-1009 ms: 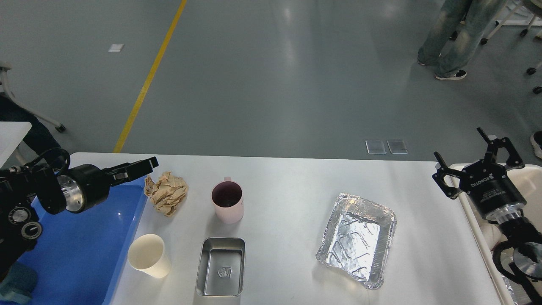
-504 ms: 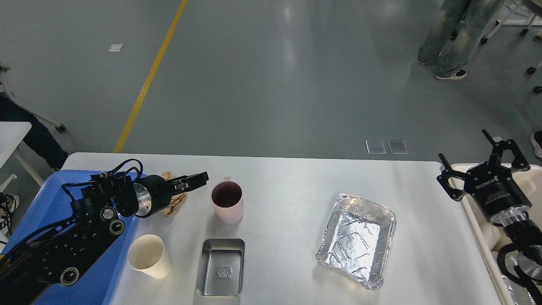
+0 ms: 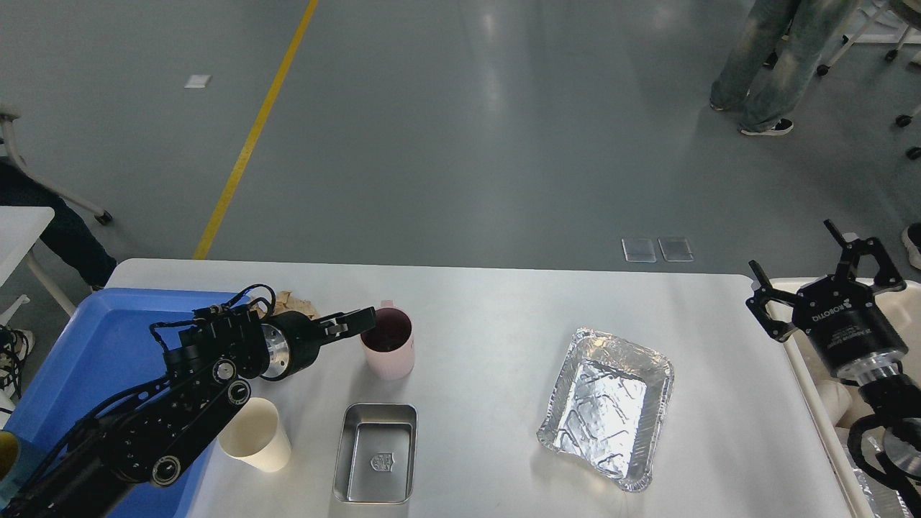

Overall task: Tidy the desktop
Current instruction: 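Reach the left gripper forward and close it on the pink mug, then lift the pink mug with the left gripper and carry it over the blue tray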

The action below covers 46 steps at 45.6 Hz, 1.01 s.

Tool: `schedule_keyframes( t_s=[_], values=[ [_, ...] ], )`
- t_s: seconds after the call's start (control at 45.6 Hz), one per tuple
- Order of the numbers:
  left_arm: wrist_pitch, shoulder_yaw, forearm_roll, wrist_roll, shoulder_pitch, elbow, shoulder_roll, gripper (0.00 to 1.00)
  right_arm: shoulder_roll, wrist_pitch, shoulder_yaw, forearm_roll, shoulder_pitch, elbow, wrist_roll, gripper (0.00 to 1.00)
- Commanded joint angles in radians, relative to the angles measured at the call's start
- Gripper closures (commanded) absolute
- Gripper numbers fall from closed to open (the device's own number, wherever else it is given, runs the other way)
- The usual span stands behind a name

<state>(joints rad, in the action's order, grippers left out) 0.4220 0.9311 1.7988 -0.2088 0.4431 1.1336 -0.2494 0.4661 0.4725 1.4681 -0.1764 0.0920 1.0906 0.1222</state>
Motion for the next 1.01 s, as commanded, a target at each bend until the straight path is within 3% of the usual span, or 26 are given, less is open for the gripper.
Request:
schedule_keyframes(
  t_s=[0.0, 0.263, 0.395, 0.833, 0.987],
  values=[
    [0.004, 0.000, 0.028, -0.020, -0.003, -0.038, 0.021, 0.29, 0.000, 0.000, 0.000, 0.000, 0.000, 0.000, 0.001, 0.00],
    [0.004, 0.000, 0.025, -0.018, 0.005, -0.068, 0.038, 0.50, -0.001, 0.001, 0.000, 0.000, -0.002, 0.000, 0.002, 0.00],
    [0.006, 0.000, 0.027, -0.018, 0.003, -0.068, 0.044, 0.53, 0.000, 0.003, 0.000, 0.000, -0.002, -0.001, 0.007, 0.00],
    [0.011, 0.000, 0.030, -0.003, 0.022, -0.092, 0.067, 0.99, 0.000, 0.003, 0.001, 0.000, 0.000, -0.001, 0.008, 0.00],
    [0.012, 0.000, 0.030, -0.011, 0.026, -0.092, 0.071, 1.00, 0.000, 0.003, 0.001, 0.000, 0.000, -0.001, 0.008, 0.00]
  ],
)
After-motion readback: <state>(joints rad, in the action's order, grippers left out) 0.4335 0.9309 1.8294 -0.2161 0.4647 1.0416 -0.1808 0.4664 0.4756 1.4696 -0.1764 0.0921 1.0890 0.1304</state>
